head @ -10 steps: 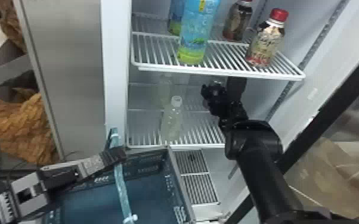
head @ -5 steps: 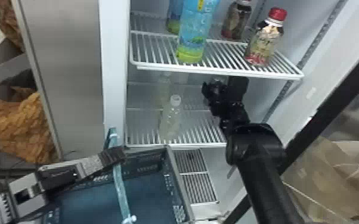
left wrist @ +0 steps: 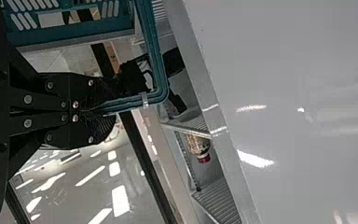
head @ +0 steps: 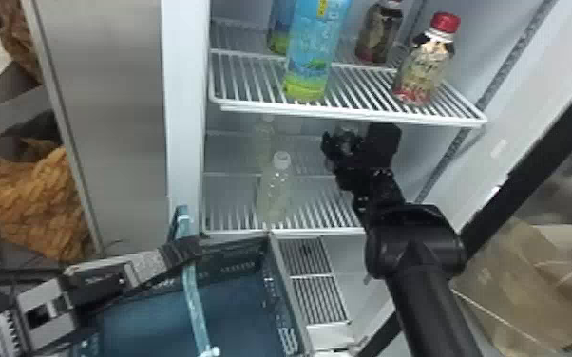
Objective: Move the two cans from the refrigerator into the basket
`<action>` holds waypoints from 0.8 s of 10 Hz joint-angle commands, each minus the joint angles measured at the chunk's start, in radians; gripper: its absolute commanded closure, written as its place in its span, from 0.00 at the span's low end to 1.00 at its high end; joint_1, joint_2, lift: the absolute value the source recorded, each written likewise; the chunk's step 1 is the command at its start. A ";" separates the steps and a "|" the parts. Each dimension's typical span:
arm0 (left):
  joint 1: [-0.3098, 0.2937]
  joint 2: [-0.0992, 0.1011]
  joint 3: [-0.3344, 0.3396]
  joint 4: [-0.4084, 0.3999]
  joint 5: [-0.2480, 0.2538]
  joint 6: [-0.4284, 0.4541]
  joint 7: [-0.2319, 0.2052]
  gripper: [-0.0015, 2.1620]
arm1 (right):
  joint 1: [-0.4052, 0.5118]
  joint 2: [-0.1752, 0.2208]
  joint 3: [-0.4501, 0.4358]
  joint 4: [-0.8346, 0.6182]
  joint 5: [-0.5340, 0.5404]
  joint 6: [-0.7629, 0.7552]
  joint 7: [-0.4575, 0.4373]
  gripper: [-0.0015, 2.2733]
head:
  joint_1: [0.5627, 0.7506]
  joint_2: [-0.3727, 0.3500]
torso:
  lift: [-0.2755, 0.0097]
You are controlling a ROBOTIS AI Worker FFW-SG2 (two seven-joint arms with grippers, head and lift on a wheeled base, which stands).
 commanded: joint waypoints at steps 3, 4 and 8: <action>0.008 0.002 0.002 0.000 0.003 -0.002 0.000 0.56 | 0.109 -0.040 0.072 -0.167 -0.113 0.049 0.000 0.56 | 0.63 0.15 | 0.20; 0.013 0.004 0.002 0.000 0.003 -0.002 0.000 0.56 | 0.146 -0.053 0.086 -0.219 -0.137 0.069 0.000 0.56 | 0.67 0.17 | 0.20; 0.030 0.004 0.004 0.000 0.003 -0.002 0.000 0.56 | 0.303 -0.090 0.080 -0.413 -0.195 0.140 0.008 0.56 | 0.70 0.19 | 0.20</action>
